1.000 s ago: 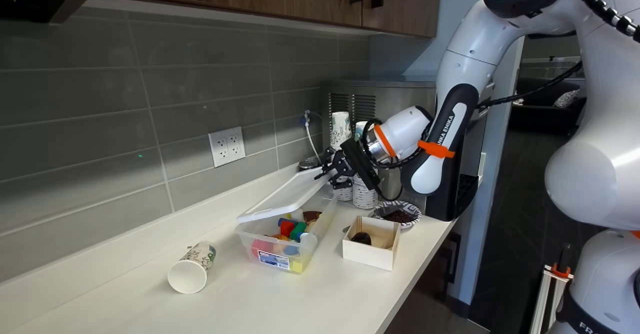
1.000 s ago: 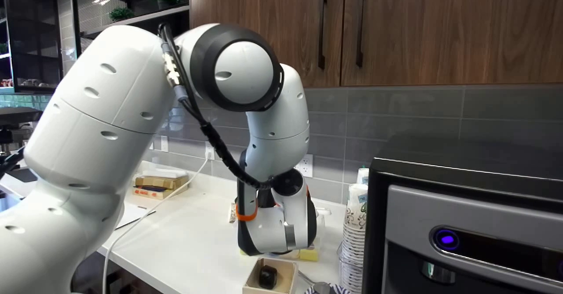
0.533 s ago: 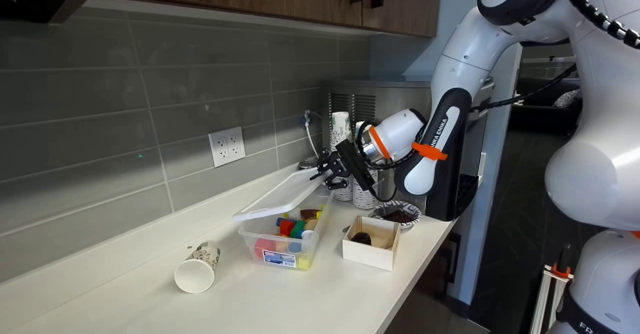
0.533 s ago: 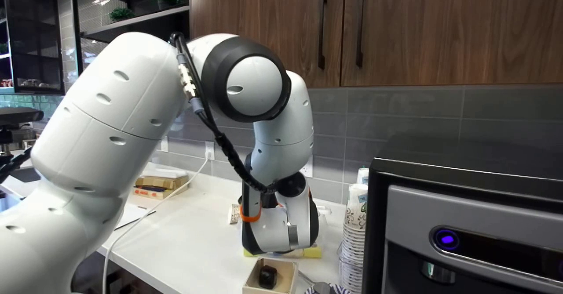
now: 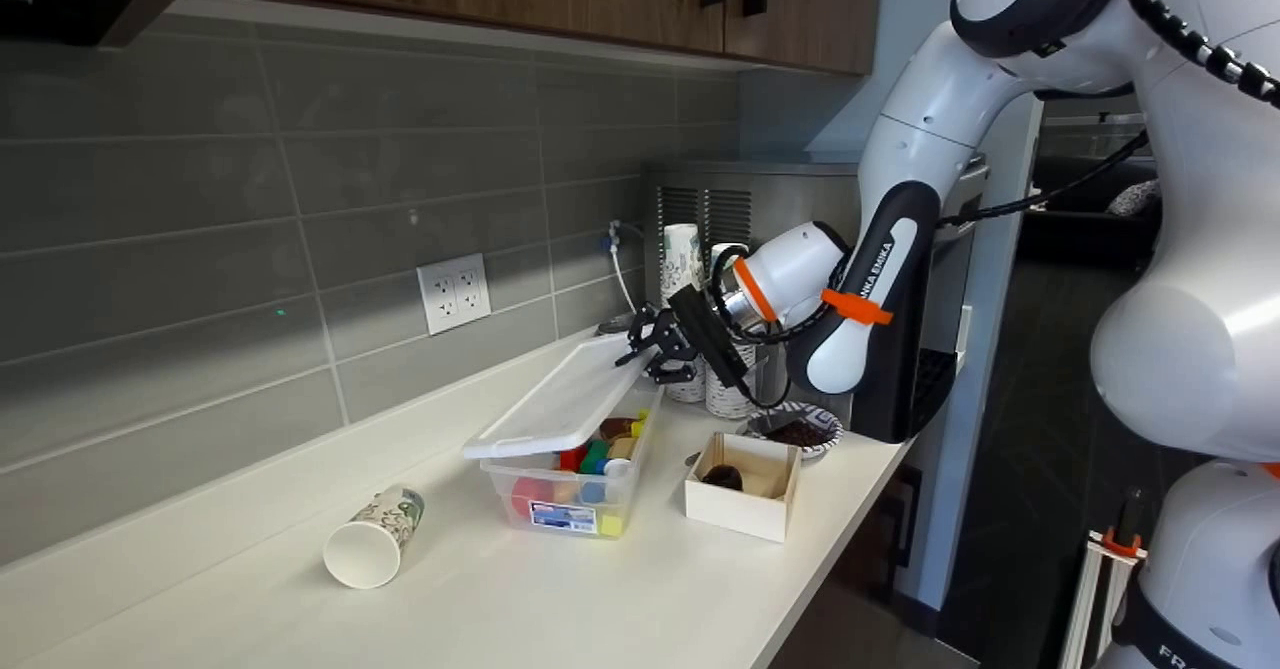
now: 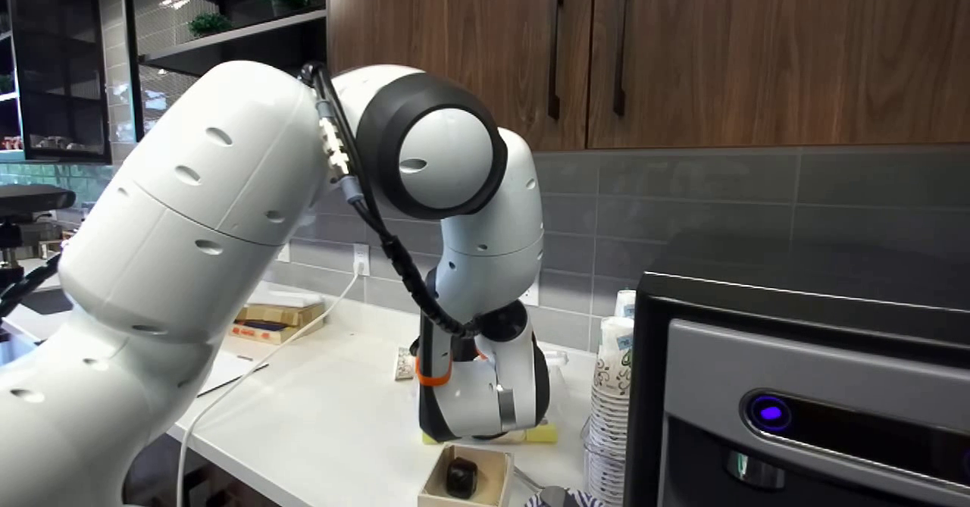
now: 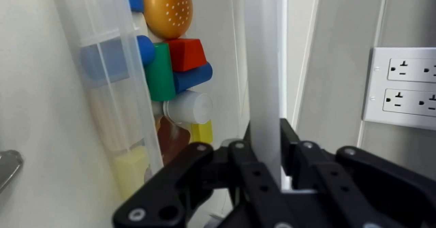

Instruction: Put the lid on the bowl

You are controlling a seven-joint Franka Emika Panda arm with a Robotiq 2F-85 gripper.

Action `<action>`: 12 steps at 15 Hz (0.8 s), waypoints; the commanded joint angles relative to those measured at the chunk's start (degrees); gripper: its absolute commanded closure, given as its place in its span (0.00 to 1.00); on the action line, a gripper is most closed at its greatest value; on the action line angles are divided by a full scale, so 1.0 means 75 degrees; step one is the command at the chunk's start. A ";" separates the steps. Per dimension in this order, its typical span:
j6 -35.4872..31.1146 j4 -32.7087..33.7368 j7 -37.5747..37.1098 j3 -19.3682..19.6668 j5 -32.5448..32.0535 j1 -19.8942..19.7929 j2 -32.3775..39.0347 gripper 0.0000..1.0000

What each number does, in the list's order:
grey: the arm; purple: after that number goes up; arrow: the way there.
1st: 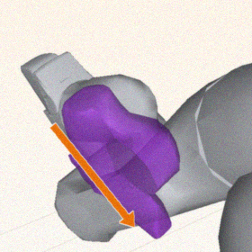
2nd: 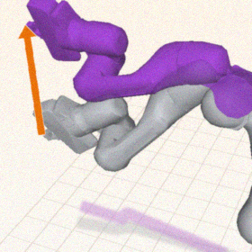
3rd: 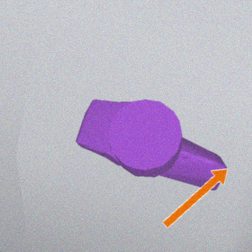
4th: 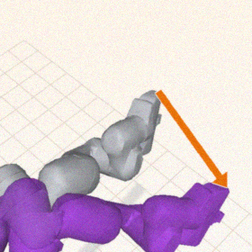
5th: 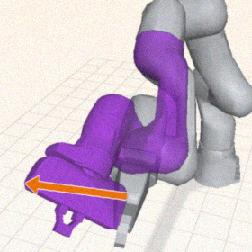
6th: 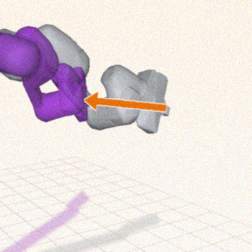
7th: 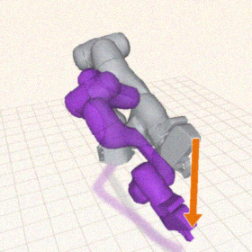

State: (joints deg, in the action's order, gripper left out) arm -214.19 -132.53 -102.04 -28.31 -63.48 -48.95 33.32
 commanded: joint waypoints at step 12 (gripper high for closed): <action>0.0550 -0.0157 -0.0684 -0.0194 -0.0580 -0.0411 -0.0427 0.00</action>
State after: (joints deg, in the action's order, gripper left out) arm -212.85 -132.72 -102.53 -28.43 -64.10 -50.33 32.34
